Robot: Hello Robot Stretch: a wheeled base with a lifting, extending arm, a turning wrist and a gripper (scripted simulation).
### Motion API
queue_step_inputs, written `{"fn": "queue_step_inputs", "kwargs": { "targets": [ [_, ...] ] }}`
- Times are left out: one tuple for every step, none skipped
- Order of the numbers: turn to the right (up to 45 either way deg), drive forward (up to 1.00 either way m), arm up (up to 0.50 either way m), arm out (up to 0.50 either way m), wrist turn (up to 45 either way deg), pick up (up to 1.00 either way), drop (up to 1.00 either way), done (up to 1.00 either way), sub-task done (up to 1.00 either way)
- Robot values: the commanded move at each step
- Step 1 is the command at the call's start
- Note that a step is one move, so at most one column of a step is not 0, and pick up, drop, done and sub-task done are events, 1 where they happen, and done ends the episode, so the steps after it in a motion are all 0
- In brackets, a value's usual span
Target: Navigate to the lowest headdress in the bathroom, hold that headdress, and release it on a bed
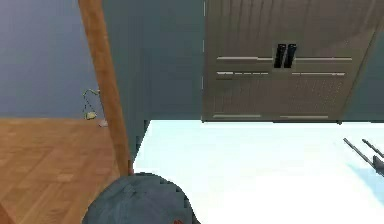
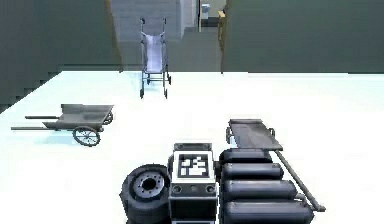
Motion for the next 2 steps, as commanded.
{"fn": "queue_step_inputs", "kwargs": {
  "targets": [
    [0.0,0.8,0.0,0.0,0.0,0.0,0.0,0.0,0.0],
    [-45.0,0.0,0.0,0.0,0.0,0.0,0.0,0.0,0.0]
  ]
}}
